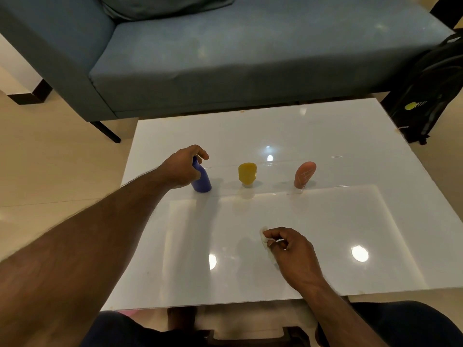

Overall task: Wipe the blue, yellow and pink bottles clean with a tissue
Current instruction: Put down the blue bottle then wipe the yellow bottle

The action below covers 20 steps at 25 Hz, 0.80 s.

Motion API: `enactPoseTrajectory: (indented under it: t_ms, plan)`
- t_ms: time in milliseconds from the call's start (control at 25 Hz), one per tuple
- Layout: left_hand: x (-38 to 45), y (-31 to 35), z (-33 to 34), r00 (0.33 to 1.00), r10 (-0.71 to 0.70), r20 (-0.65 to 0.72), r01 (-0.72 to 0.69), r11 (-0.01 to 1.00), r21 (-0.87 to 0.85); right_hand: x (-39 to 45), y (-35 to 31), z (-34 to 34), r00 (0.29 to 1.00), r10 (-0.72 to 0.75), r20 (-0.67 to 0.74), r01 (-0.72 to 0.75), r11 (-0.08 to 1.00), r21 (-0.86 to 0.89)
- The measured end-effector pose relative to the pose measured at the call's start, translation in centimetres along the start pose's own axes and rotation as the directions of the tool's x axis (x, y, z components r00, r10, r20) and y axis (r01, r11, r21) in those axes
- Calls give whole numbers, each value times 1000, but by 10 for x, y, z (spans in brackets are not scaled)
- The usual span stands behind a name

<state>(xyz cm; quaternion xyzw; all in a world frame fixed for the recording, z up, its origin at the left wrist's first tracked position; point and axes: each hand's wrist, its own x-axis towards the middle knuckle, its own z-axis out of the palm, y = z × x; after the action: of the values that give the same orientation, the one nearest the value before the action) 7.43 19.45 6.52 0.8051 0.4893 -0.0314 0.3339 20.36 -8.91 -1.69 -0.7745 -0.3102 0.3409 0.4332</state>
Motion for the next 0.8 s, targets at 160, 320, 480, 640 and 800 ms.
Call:
enactPoseTrajectory:
  t_ms: [160,320,480,640,800]
  plan:
    - [-3,0,-1,1000,-5,15,5,1000,4,-1,-1,0,1000,4,2,-4,1000,12]
    - [-19,14,-3,988,60,-139,-63,998,-16,-1,-1,-1,1000,6,1,-6,1000,20]
    - [-56,35,22,844,301,-445,-340,941,-9,-1,-3,0,1000,-4,-2,4,1000,3]
    - [-50,31,79,986,23,-167,-88,917,-389,-2,-3,-1,1000,-5,-11,5,1000,4]
    - [-30,34,115,985,-165,53,172,888,-426,-2,2,-3,1000,8,-12,-8,1000,-2]
